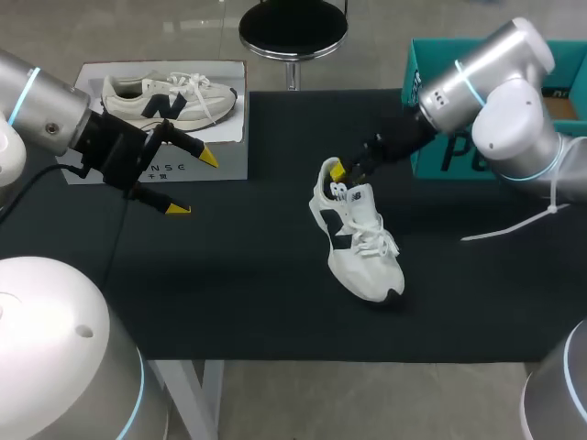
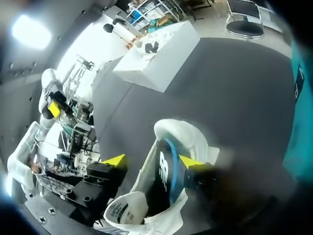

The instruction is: Take the shoe out of the shoebox, open the shoe tongue, remove and reinsert the insole, then place the shoe into the shoebox

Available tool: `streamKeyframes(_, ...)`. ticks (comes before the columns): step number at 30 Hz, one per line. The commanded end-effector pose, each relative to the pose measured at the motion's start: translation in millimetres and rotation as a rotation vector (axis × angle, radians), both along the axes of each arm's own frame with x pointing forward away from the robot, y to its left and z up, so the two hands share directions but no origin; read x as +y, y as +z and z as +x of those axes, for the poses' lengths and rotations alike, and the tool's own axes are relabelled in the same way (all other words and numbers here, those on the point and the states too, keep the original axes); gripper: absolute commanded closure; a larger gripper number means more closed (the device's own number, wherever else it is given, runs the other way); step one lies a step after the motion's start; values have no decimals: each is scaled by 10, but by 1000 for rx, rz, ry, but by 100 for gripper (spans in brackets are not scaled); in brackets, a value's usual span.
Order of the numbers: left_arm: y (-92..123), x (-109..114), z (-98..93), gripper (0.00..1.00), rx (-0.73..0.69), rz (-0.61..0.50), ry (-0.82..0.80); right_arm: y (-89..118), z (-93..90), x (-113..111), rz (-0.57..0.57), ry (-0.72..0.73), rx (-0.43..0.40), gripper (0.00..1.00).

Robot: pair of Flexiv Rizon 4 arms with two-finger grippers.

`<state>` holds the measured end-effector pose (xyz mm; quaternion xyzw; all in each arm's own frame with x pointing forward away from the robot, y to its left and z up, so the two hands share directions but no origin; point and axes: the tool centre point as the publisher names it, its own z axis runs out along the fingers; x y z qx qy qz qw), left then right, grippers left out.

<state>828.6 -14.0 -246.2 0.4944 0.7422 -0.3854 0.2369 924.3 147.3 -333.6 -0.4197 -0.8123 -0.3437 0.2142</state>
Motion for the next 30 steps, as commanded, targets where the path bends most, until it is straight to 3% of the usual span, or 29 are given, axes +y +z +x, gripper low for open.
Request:
streamKeyframes(1,0,-5,2,0,0,4,0,18,83,39,-8,9,-4,0)
streamKeyframes(10,0,-5,2,0,0,4,0,13,80,62,-24,7,-8,0)
streamKeyframes(18,0,-5,2,0,0,4,0,296,24,-69,-216,-58,10,0)
streamKeyframes(20,0,-5,2,0,0,4,0,406,-30,-84,-281,-72,4,79)
streamKeyframes(21,0,-5,2,0,0,4,0,441,-58,-92,-312,-74,9,100)
streamKeyframes(30,0,-5,2,0,0,4,0,665,-303,-36,-535,-103,19,100)
